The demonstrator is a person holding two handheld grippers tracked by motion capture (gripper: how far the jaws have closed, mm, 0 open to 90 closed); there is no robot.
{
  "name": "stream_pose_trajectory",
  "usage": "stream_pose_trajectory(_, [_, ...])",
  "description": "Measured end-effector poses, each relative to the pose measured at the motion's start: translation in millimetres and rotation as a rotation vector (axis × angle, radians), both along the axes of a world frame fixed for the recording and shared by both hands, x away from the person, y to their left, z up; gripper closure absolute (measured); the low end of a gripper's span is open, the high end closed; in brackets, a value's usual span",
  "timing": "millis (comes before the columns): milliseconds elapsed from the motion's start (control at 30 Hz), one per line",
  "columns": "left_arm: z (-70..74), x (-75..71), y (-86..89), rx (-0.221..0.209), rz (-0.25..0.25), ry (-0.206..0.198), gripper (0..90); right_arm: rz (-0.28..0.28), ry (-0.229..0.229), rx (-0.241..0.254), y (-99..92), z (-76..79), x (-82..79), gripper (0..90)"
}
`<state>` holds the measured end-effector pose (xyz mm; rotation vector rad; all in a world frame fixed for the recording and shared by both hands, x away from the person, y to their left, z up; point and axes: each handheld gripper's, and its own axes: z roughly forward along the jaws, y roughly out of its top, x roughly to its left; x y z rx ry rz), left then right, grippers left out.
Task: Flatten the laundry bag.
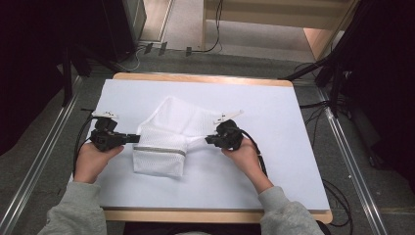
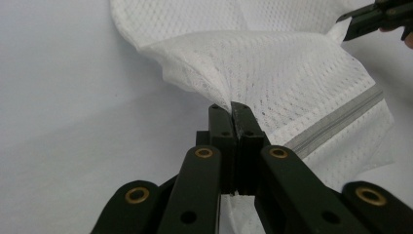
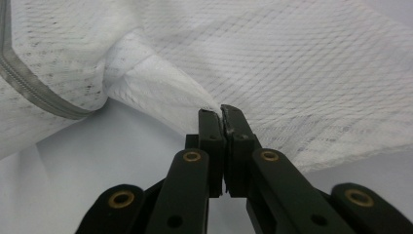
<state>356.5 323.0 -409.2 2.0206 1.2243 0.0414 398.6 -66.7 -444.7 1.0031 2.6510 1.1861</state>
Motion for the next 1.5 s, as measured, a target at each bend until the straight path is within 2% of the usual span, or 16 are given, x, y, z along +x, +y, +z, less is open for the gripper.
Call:
stream_pose_trajectory(167, [-1.0, -2.9, 3.3, 0.004, 0.012, 0.004, 90.0, -0.031, -0.007, 0.002, -11.7, 3.5, 7.1, 89.6])
stream_pose_trajectory(267, [-1.5, -4.5, 5.5, 0.003, 0.017, 0.006, 90.0, -0.05, 0.004, -0.003, -20.8, 4.1, 13.5, 89.6])
stream_pose_trajectory(300, [-1.6, -5.1, 5.6, 0.002, 0.018, 0.008, 90.0, -0.059, 0.003, 0.008, -26.8, 4.7, 18.0, 89.6])
stream_pose_trajectory(400, [-2.0, -6.3, 4.7, 0.003, 0.02, 0.011, 90.0, -0.069, 0.016, 0.007, -32.8, 5.0, 23.2, 89.6])
stream_pose_trajectory(533, [-2.8, -5.7, 4.1, 0.022, 0.028, 0.004, 90.0, -0.074, 0.01, -0.002, -37.5, 5.7, 27.1, 89.7])
stream_pose_trajectory(633, [-5.8, 1.0, 3.5, 0.053, 0.045, -0.001, 90.0, -0.092, 0.011, -0.003, -42.7, 7.4, 30.4, 89.8])
stream_pose_trajectory(733, [-12.8, 11.8, 4.6, 0.059, 0.057, 0.014, 90.0, -0.102, 0.014, 0.004, -46.7, 8.8, 32.9, 89.7])
stream_pose_trajectory(867, [-19.4, 25.1, 7.7, 0.077, 0.079, 0.015, 90.0, -0.104, 0.006, 0.0, -48.7, 9.2, 33.8, 89.4])
stream_pose_trajectory(1000, [-25.3, 33.9, 8.6, 0.095, 0.095, 0.022, 89.3, -0.118, 0.019, -0.007, -45.8, 5.8, 32.9, 84.8])
stream_pose_trajectory(1067, [-23.8, 32.2, 7.0, 0.106, 0.082, 0.01, 83.9, -0.111, 0.015, -0.003, -45.6, 6.6, 30.8, 81.6])
stream_pose_trajectory(1133, [-18.5, 27.4, 6.1, 0.095, 0.07, -0.002, 72.2, -0.109, 0.017, 0.006, -46.7, 9.2, 26.8, 76.5])
stream_pose_trajectory(1167, [-14.7, 23.8, 4.7, 0.096, 0.063, -0.015, 65.9, -0.105, 0.01, 0.014, -48.0, 10.6, 24.3, 75.2])
stream_pose_trajectory(1233, [-6.8, 16.6, 3.2, 0.114, 0.063, -0.05, 59.5, -0.097, 0.005, 0.013, -49.9, 13.5, 19.1, 71.7])
stream_pose_trajectory(1267, [-1.9, 12.6, 2.7, 0.104, 0.064, -0.063, 55.9, -0.095, -0.003, 0.008, -51.4, 15.4, 15.7, 70.5])
stream_pose_trajectory(1400, [17.2, -1.9, -2.8, 0.067, 0.049, -0.103, 49.5, -0.107, -0.033, 0.033, -64.0, 23.1, 3.0, 66.8])
stream_pose_trajectory(1500, [24.2, -10.1, -16.1, 0.047, -0.007, -0.115, 48.0, -0.112, -0.034, 0.043, -71.5, 24.6, -4.8, 67.1])
